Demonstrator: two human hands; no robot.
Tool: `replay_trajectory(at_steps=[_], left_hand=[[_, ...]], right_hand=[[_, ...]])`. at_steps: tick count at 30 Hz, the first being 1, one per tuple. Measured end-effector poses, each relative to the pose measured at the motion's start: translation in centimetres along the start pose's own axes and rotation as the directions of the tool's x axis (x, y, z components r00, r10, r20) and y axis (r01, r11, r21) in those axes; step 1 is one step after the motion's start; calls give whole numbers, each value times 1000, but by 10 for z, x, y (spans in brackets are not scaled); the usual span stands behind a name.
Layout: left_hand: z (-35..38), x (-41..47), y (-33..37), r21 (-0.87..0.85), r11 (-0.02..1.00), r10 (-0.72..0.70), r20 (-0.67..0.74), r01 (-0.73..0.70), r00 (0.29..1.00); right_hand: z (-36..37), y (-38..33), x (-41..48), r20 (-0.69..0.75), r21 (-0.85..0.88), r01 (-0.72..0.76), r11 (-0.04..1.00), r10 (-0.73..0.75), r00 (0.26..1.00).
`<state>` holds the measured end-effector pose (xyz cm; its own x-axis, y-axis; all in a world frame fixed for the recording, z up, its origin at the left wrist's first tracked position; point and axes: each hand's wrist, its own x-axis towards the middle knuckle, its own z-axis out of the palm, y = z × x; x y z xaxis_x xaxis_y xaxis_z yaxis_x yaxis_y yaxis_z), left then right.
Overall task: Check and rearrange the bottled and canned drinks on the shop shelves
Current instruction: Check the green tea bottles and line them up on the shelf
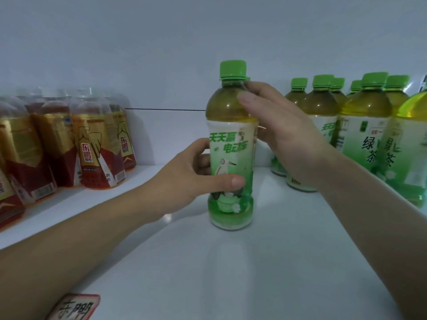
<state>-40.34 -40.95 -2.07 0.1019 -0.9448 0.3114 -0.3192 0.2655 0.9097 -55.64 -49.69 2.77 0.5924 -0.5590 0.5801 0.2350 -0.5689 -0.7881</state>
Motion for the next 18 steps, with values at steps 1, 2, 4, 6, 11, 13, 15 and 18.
replay_trajectory(at_steps=[1, 2, 4, 6, 11, 13, 15, 18], left_hand=[[-2, -1, 1, -37, 999, 0, 18, 0, 1000], [-4, -1, 1, -51, 999, 6, 38, -4, 999], [-6, -2, 0, 5, 1000, 25, 71, -26, 997], [-1, -2, 2, 91, 996, 19, 57, -25, 998], [1, 1, 0, 47, 999, 10, -1, -10, 1000], [-4, 0, 0, -13, 1000, 9, 19, -8, 1000], [-9, -2, 0, 10, 1000, 29, 49, -29, 998], [-2, -4, 2, 166, 985, 26, 57, -35, 998]], right_hand=[[-2, 0, 0, 3, 9, 0, 1000, 0, 1000], [-2, -1, -1, -4, -5, 8, 1000, -8, 1000], [0, -1, -2, -35, -47, 47, 998, -48, 998], [3, -1, -2, -70, -75, 80, 994, -85, 994], [-1, -1, -2, -3, 16, 9, 1000, -9, 1000], [-4, -3, -2, -3, 13, -5, 1000, 5, 1000], [-2, -4, -2, -46, -38, 11, 999, -13, 999], [4, -7, -4, -113, -132, 57, 990, -73, 991]])
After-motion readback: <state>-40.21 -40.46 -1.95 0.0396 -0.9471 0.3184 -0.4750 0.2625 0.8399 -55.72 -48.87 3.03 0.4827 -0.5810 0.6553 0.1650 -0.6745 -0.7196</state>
